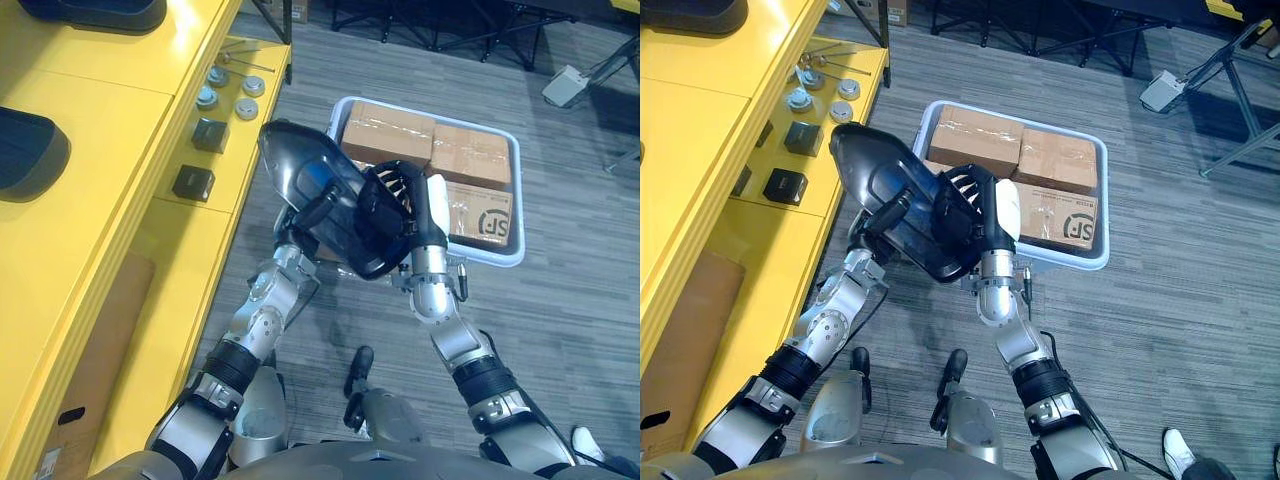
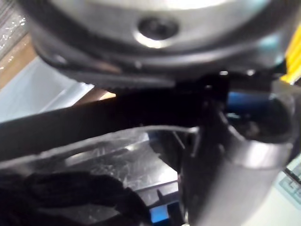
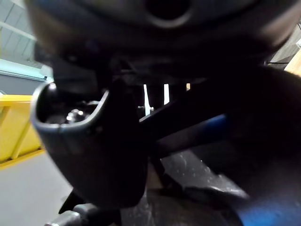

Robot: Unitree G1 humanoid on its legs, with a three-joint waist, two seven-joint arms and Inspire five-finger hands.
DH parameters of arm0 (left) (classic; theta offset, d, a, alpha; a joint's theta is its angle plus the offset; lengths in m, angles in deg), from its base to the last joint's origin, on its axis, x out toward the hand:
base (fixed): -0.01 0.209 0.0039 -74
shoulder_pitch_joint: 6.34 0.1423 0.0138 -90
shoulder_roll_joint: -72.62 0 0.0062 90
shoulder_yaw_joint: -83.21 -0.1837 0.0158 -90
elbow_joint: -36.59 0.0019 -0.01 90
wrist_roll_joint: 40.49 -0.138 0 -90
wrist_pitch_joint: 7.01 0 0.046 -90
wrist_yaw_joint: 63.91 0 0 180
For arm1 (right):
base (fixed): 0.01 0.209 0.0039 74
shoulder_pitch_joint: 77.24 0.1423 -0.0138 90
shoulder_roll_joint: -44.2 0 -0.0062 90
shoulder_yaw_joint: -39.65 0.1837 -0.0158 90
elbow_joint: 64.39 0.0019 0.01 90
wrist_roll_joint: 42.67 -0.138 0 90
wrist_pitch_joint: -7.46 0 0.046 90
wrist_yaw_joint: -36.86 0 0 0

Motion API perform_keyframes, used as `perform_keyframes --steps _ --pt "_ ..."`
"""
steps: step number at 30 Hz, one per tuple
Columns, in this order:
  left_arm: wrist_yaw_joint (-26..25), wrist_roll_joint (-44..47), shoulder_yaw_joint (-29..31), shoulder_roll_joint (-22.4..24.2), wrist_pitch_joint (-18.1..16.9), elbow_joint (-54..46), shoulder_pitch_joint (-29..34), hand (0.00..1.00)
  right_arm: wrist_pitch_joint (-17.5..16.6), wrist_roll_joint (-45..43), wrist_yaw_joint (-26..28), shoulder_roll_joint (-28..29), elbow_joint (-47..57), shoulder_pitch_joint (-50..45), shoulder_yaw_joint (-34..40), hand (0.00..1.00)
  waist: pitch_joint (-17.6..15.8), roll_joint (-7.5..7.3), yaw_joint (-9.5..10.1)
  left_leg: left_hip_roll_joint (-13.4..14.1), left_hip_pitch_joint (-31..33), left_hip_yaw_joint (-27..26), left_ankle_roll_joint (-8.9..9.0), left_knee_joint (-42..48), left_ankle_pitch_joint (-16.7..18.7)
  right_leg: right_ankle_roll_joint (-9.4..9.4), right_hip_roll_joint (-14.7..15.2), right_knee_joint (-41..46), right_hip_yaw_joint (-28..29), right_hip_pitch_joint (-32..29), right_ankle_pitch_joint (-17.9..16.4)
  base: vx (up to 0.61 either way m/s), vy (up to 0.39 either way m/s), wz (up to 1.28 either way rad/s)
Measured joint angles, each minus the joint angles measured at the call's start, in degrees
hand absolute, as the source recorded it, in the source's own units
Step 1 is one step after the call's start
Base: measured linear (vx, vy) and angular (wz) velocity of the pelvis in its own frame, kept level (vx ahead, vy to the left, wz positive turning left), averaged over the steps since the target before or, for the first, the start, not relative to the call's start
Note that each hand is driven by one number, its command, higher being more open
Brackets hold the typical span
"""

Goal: Walk over and take three plastic housings, then place them on the shelf

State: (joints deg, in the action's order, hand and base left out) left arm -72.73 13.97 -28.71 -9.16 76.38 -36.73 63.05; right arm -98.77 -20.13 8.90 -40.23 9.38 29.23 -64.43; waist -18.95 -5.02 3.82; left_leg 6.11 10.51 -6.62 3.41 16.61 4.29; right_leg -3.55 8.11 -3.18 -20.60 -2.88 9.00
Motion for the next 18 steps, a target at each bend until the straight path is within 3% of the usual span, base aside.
perform_keyframes --steps 5,6,13,18 --pt "1.07 0.66 0.00 0.00 -1.43 -0.03 0.00 0.00 0.00 0.29 -0.09 -0.14 1.21 0.00 0.00 0.00 0.00 0.00 -0.42 0.11 -0.13 0.00 0.06 -0.05 -0.04 0.07 -0.12 -0.11 0.00 0.14 0.05 0.00 0.000 0.00" --pt "1.09 0.65 -0.02 0.00 -1.58 -0.03 0.01 0.00 -0.01 0.29 -0.12 -0.13 1.25 0.00 0.00 1.00 0.00 0.00 -0.54 0.13 -0.14 0.00 0.08 -0.10 -0.06 0.10 -0.15 -0.19 0.00 0.14 0.08 0.00 0.000 0.00" --pt "1.10 0.22 0.48 0.07 -2.59 -0.42 0.24 0.00 -2.15 -1.03 -0.17 0.07 2.81 -0.13 -0.71 1.00 0.03 -0.13 -0.85 0.17 -1.87 -0.51 0.33 -1.73 -0.45 0.25 -0.30 -1.27 0.22 1.32 0.44 0.01 0.015 -0.03" --pt "-0.86 -9.84 1.61 0.19 -2.71 -3.69 1.40 0.00 -3.21 -2.84 1.11 1.52 3.74 -0.87 -1.43 1.00 0.16 -0.20 -0.85 0.30 -3.46 -0.99 0.45 -2.67 -0.56 0.30 -0.30 -1.30 0.53 2.20 0.29 0.01 0.017 -0.03"
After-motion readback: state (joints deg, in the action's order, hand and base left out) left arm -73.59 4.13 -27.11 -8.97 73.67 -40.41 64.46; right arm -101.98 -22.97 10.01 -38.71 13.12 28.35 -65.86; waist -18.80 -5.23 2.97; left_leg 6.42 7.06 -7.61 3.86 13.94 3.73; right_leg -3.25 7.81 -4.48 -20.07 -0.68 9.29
